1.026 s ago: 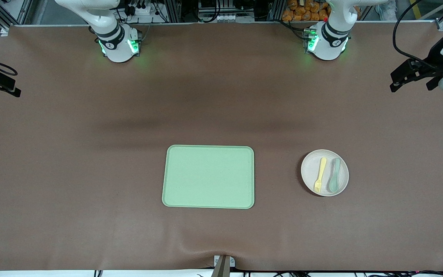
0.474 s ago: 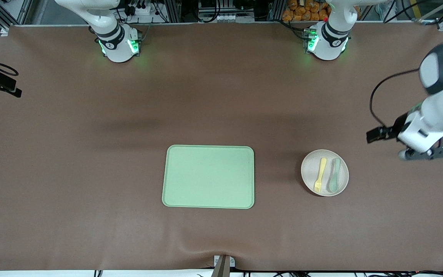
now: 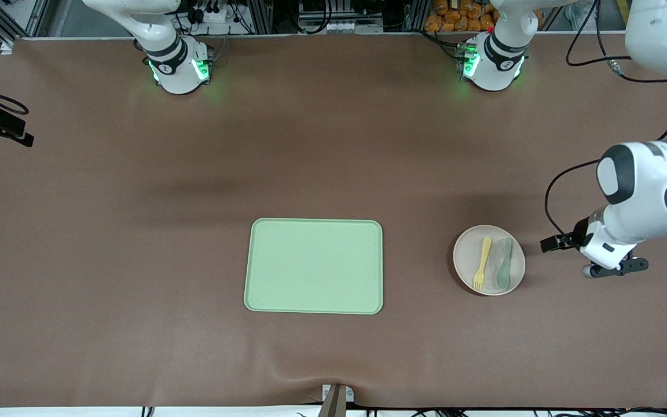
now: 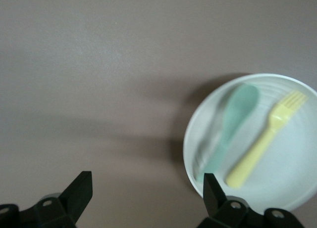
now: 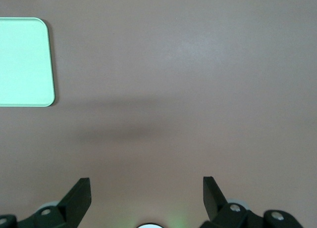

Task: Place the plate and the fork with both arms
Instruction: 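Move the left gripper toward the white plate's rim, then grasp the white plate's rim with the left gripper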

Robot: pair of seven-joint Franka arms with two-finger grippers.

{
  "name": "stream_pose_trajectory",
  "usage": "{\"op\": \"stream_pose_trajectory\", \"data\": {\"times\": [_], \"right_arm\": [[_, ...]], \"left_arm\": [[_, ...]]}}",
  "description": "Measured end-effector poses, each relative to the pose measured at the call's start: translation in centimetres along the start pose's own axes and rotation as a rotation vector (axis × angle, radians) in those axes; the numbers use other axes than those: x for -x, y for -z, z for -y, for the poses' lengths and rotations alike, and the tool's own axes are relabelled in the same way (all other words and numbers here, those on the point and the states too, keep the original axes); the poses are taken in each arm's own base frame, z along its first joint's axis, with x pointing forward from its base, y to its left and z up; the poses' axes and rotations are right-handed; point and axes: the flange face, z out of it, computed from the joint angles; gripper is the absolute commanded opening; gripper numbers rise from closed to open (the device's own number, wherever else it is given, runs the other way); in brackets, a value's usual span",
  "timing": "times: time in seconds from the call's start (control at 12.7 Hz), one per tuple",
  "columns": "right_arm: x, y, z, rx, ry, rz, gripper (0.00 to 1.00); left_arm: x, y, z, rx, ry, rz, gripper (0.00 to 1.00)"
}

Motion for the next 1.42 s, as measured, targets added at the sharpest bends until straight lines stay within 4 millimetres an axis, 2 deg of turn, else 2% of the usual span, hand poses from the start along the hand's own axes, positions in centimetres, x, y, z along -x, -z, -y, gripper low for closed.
{"op": "stream_pose_trajectory", "data": {"times": [0.16, 0.39, 0.55, 0.71, 0.87, 1.11, 1.34, 1.42], "right_arm": [[-0.1, -0.2, 0.1, 0.0, 0.001, 0.003, 1.0], [-0.2, -0.4, 0.1, 0.0, 0.003, 0.007, 1.0], [-0.3, -0.4, 0.2, 0.0, 0.003, 0.008, 1.0], [-0.3, -0.4, 0.2, 0.0, 0.004, 0.007, 1.0], [-0.3, -0.4, 0.2, 0.0, 0.004, 0.006, 1.0], [-0.3, -0.4, 0.2, 0.0, 0.004, 0.005, 1.0], [-0.3, -0.4, 0.2, 0.0, 0.005, 0.004, 1.0], [-0.3, -0.4, 0.3, 0.0, 0.005, 0.005, 1.0]], "left_arm": [[-0.3, -2.9, -0.1, 0.038, 0.031, -0.001, 0.67], [-0.6, -5.6, -1.5, 0.059, 0.028, -0.023, 0.64], [-0.7, -7.2, -1.5, 0.061, 0.031, -0.032, 0.63], [-0.7, -8.3, -1.3, 0.062, 0.034, -0.029, 0.61], [-0.6, -8.4, -1.5, 0.069, 0.038, -0.027, 0.56], [-0.5, -8.4, -2.4, 0.087, 0.038, -0.023, 0.34], [-0.3, -9.1, -2.7, 0.09, 0.036, -0.012, 0.0], [-0.3, -9.1, -2.7, 0.09, 0.036, -0.011, 0.0]]}}
